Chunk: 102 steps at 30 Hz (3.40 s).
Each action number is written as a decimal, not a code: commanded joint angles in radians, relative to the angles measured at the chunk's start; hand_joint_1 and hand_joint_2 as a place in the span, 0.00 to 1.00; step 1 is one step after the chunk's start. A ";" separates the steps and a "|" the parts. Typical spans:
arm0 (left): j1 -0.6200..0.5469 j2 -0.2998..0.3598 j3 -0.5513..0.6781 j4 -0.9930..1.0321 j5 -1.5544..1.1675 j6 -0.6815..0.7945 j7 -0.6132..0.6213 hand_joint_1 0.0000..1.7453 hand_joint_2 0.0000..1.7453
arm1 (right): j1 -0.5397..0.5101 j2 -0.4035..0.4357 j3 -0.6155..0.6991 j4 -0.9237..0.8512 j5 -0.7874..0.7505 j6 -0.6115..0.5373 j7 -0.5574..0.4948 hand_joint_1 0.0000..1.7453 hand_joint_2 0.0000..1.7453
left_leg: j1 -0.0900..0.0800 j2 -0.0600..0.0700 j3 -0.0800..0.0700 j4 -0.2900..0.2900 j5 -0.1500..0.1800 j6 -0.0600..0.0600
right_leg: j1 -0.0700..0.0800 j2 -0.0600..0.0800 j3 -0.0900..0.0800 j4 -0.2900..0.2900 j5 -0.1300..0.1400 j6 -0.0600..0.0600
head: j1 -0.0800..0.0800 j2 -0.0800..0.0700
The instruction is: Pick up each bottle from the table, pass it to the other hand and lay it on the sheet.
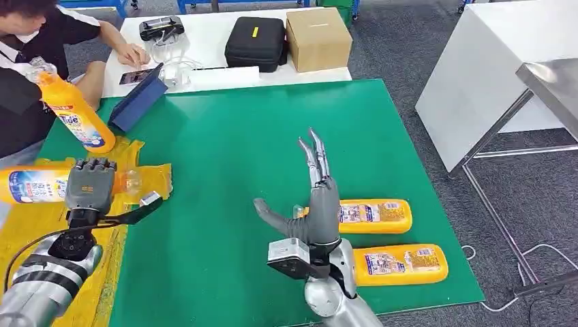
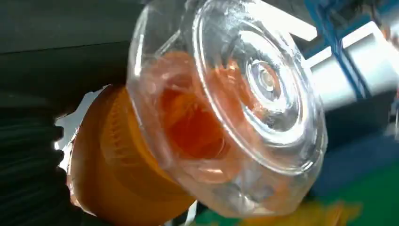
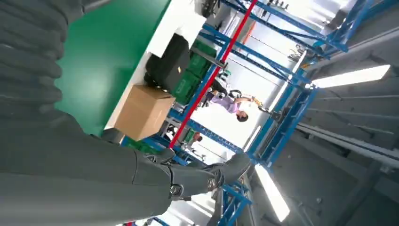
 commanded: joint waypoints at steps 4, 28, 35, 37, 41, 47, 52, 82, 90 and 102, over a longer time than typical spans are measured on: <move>-0.070 -0.115 0.231 0.366 0.168 0.033 -0.137 0.00 1.00 | -0.033 -0.021 -0.023 0.029 -0.019 0.018 -0.005 0.00 1.00 | 0.001 -0.004 0.005 0.000 -0.001 0.000 | 0.001 -0.002 0.005 -0.001 -0.001 -0.001 | 0.000 0.000; 0.105 -0.284 0.537 -0.016 0.727 0.077 -0.695 0.00 1.00 | -0.015 -0.015 -0.029 0.060 -0.004 -0.003 -0.002 0.00 1.00 | 0.001 -0.005 0.004 0.000 -0.001 0.000 | 0.001 -0.004 0.006 -0.002 -0.002 -0.001 | 0.000 0.000; 0.412 -0.384 0.412 -0.726 1.152 -0.213 -0.796 0.00 1.00 | 0.015 -0.127 -0.068 -0.016 0.205 0.152 0.164 0.00 1.00 | 0.000 -0.005 0.003 0.002 -0.003 0.001 | 0.000 -0.004 0.005 -0.002 -0.002 0.000 | 0.000 0.000; 0.455 -0.384 0.379 -0.813 1.207 -0.277 -0.819 0.00 1.00 | 0.001 -0.199 -0.073 -0.018 0.334 0.252 0.242 0.00 1.00 | 0.000 -0.003 0.002 0.002 -0.003 0.001 | 0.000 -0.002 0.004 -0.002 -0.002 0.000 | 0.000 0.000; 0.468 -0.388 0.373 -0.834 1.206 -0.277 -0.818 0.00 1.00 | 0.002 -0.213 -0.093 -0.024 0.329 0.261 0.236 0.00 1.00 | -0.001 -0.004 0.003 0.002 -0.004 0.001 | 0.000 -0.003 0.005 -0.002 -0.002 -0.001 | 0.000 0.000; 0.458 -0.384 0.380 -0.811 1.207 -0.278 -0.818 0.00 1.00 | 0.003 -0.203 -0.092 -0.025 0.330 0.261 0.235 0.00 1.00 | -0.002 -0.003 0.002 0.001 -0.003 0.001 | -0.001 -0.002 0.003 -0.001 -0.001 -0.001 | 0.000 0.000; 0.458 -0.384 0.380 -0.811 1.207 -0.278 -0.818 0.00 1.00 | 0.003 -0.203 -0.092 -0.025 0.330 0.261 0.235 0.00 1.00 | -0.001 -0.003 0.002 0.000 -0.002 0.001 | -0.001 -0.002 0.003 -0.001 -0.001 0.000 | 0.000 0.000; 0.479 -0.412 0.245 -0.846 1.368 -0.470 -0.818 0.00 1.00 | -0.105 -0.444 -0.197 0.202 0.243 0.625 0.219 0.00 1.00 | -0.005 -0.004 0.003 0.001 -0.002 0.003 | -0.003 -0.002 0.005 -0.002 0.001 0.001 | 0.000 0.000; 0.469 -0.412 0.232 -0.835 1.368 -0.466 -0.817 0.00 1.00 | -0.101 -0.483 -0.151 0.224 0.211 0.700 0.194 0.00 1.00 | -0.004 -0.005 0.003 0.001 -0.002 0.003 | -0.003 -0.002 0.006 -0.002 0.000 0.001 | -0.001 0.000; 0.457 -0.410 0.222 -0.822 1.370 -0.463 -0.819 0.00 1.00 | -0.102 -0.512 -0.136 0.244 0.181 0.724 0.173 0.00 1.00 | -0.004 -0.006 0.004 0.001 -0.003 0.003 | -0.002 -0.003 0.007 -0.002 0.000 0.000 | 0.000 0.000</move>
